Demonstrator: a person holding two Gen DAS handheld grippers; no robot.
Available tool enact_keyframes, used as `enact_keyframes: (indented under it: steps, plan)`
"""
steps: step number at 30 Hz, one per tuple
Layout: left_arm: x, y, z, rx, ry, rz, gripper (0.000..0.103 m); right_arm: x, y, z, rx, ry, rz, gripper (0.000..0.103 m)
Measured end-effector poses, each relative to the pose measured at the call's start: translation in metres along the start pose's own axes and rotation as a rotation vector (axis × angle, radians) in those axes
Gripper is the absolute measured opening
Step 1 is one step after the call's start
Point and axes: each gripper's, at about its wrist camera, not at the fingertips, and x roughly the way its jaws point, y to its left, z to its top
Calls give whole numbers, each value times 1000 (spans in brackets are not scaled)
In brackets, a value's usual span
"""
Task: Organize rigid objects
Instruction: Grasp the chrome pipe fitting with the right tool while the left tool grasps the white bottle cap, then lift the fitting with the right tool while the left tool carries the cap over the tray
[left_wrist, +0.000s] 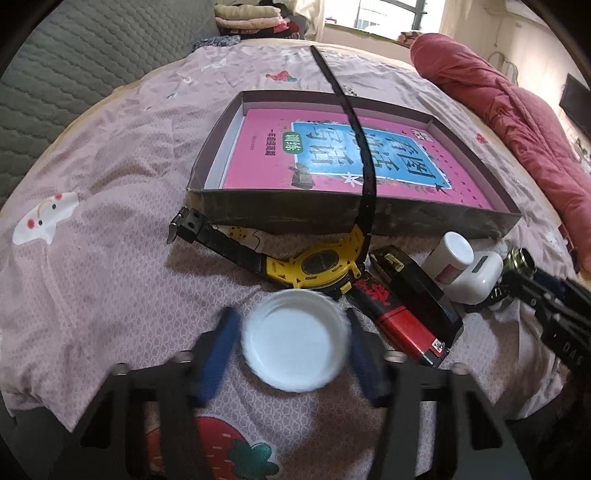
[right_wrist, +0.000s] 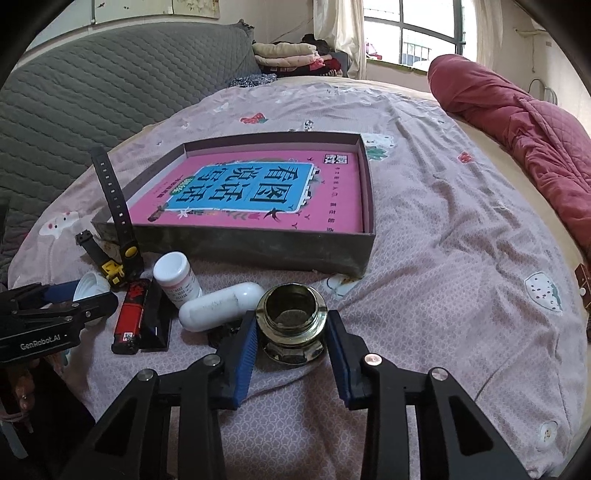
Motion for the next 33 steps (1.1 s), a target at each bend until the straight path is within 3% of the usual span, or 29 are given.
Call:
enact_keyframes:
  steps: [14,33]
  plan:
    - [-23,-6,-3,32,-70,-38,51,-12,-19,4,90,-33,16,37]
    - [-41,-8,-5,64,-136,-33,51,-35,8,5,8,-94,32,37]
